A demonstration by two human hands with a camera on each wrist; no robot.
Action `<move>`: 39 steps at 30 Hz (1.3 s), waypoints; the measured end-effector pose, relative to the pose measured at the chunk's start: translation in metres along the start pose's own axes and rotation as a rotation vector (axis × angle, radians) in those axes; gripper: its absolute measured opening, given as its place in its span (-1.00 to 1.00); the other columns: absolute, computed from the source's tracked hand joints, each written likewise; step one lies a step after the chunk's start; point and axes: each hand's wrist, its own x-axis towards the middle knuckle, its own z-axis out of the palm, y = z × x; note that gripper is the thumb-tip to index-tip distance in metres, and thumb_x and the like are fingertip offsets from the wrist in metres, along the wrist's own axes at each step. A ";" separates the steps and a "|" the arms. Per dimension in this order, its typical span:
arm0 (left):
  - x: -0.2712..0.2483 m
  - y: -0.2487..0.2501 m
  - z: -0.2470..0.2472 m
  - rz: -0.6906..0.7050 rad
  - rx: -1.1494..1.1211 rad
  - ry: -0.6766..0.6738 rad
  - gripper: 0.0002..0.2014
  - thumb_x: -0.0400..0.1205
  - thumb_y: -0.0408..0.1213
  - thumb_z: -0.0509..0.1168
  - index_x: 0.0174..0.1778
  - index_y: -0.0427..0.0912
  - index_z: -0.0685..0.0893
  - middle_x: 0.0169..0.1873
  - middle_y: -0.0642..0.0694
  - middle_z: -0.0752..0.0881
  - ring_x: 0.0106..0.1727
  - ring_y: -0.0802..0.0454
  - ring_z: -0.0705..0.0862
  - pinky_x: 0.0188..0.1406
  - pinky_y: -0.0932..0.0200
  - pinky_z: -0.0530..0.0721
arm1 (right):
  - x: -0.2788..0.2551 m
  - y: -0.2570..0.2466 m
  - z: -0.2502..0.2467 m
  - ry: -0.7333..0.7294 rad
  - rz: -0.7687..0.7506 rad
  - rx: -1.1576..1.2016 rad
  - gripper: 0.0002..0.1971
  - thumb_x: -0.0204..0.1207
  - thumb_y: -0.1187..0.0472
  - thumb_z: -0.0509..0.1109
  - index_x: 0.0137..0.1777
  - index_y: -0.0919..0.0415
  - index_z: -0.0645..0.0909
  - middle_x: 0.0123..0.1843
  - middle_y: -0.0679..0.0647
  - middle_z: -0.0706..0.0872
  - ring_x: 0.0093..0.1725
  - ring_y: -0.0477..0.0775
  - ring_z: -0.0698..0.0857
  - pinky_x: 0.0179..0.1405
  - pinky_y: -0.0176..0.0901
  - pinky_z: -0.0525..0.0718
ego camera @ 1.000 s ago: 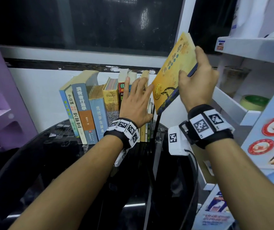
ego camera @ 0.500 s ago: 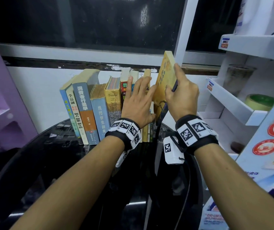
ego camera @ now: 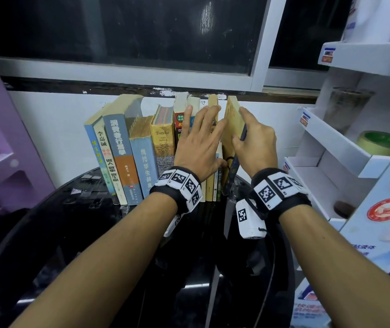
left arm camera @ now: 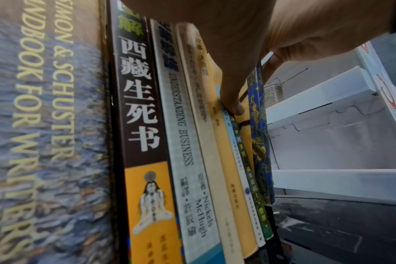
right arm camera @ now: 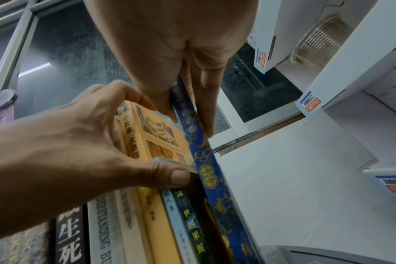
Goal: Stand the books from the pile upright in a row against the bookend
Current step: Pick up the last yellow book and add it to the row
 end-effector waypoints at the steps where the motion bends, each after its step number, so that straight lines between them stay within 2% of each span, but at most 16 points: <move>1: 0.000 0.000 0.000 0.000 -0.002 0.000 -0.08 0.14 0.27 0.53 0.37 -0.06 0.43 0.48 -0.16 0.37 0.55 -0.16 0.24 0.60 -0.25 -0.25 | 0.000 0.000 0.000 -0.009 -0.004 0.003 -0.46 0.53 0.35 0.35 0.53 0.14 0.44 0.03 0.25 0.78 0.02 0.30 0.71 0.07 0.02 0.65; 4: 0.001 0.000 0.000 -0.001 0.001 0.001 -0.08 0.13 0.26 0.54 0.37 -0.05 0.44 0.48 -0.15 0.38 0.55 -0.16 0.26 0.59 -0.23 -0.30 | 0.002 0.000 0.002 -0.040 -0.016 0.009 -0.48 0.54 0.35 0.34 0.51 0.15 0.45 0.01 0.25 0.77 0.00 0.30 0.71 0.05 0.02 0.67; 8: 0.000 0.001 0.000 -0.002 -0.001 0.008 -0.09 0.13 0.25 0.55 0.35 -0.07 0.47 0.47 -0.15 0.40 0.53 -0.16 0.27 0.58 -0.21 -0.29 | 0.006 0.002 0.005 -0.099 -0.001 -0.010 -0.48 0.53 0.35 0.33 0.51 0.16 0.44 -0.04 0.28 0.75 -0.04 0.34 0.70 0.03 0.10 0.69; 16: 0.000 0.001 -0.001 0.005 -0.003 0.021 -0.14 0.15 0.17 0.54 0.33 -0.07 0.47 0.45 -0.17 0.40 0.52 -0.17 0.27 0.59 -0.22 -0.27 | 0.009 0.000 0.007 -0.194 0.011 -0.099 -0.53 0.52 0.36 0.31 0.45 0.22 0.44 -0.05 0.31 0.73 -0.03 0.39 0.68 -0.05 0.05 0.65; 19: 0.001 -0.001 0.001 0.011 0.001 0.031 -0.19 0.18 0.14 0.52 0.32 -0.06 0.47 0.45 -0.16 0.39 0.53 -0.18 0.29 0.59 -0.23 -0.25 | 0.011 0.000 0.008 -0.228 0.017 -0.110 -0.55 0.52 0.36 0.31 0.42 0.21 0.44 0.01 0.29 0.72 0.02 0.38 0.68 -0.05 0.03 0.62; 24: 0.001 -0.002 0.001 0.028 -0.001 0.013 -0.15 0.15 0.19 0.52 0.34 -0.05 0.46 0.47 -0.17 0.39 0.53 -0.19 0.28 0.59 -0.24 -0.22 | 0.014 0.001 0.009 -0.269 0.075 -0.118 -0.51 0.51 0.33 0.33 0.46 0.19 0.40 0.11 0.34 0.70 0.12 0.42 0.66 0.05 0.11 0.67; 32: 0.006 -0.005 -0.002 0.056 -0.008 -0.001 -0.07 0.14 0.25 0.51 0.41 -0.02 0.41 0.47 -0.11 0.40 0.50 -0.17 0.35 0.55 -0.21 -0.08 | 0.020 0.002 0.009 -0.339 0.142 -0.111 -0.49 0.56 0.22 0.31 0.51 0.12 0.34 0.22 0.38 0.60 0.24 0.47 0.55 0.14 0.17 0.59; 35: 0.008 -0.011 -0.005 0.051 -0.020 0.016 0.03 0.13 0.28 0.51 0.49 -0.07 0.35 0.44 -0.10 0.43 0.47 -0.14 0.39 0.52 -0.14 0.03 | 0.017 0.003 0.009 -0.340 0.150 -0.107 -0.44 0.55 0.21 0.34 0.55 0.10 0.31 0.24 0.39 0.61 0.25 0.47 0.55 0.16 0.14 0.56; 39: 0.008 -0.018 -0.006 0.037 -0.020 0.002 0.11 0.21 0.37 0.42 0.58 -0.18 0.25 0.45 -0.14 0.44 0.53 -0.16 0.33 0.59 -0.17 -0.02 | 0.011 0.002 0.009 -0.330 0.152 -0.095 -0.40 0.57 0.26 0.32 0.59 0.10 0.24 0.23 0.38 0.61 0.24 0.45 0.57 0.13 0.07 0.56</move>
